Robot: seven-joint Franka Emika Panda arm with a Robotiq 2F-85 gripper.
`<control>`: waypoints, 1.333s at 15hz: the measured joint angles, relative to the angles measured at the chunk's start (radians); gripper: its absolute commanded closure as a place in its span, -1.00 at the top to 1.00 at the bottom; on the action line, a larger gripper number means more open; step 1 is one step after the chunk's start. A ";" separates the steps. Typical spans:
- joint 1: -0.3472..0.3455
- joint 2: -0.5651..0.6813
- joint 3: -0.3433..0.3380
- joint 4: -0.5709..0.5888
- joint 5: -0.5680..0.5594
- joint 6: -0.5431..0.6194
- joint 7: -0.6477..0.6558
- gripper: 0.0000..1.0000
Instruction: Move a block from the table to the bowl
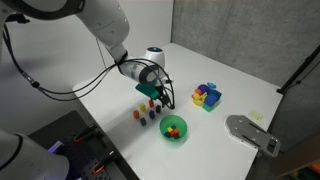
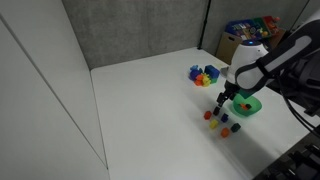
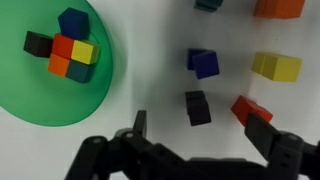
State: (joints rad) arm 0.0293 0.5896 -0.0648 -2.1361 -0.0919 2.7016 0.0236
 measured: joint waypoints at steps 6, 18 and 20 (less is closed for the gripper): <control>0.044 0.101 -0.030 0.046 0.000 0.043 0.000 1.00; 0.107 0.194 -0.082 0.120 0.000 0.069 0.016 -0.65; 0.112 0.194 -0.089 0.123 0.000 0.069 0.021 -0.86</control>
State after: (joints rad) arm 0.1408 0.7840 -0.1534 -2.0133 -0.0919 2.7704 0.0443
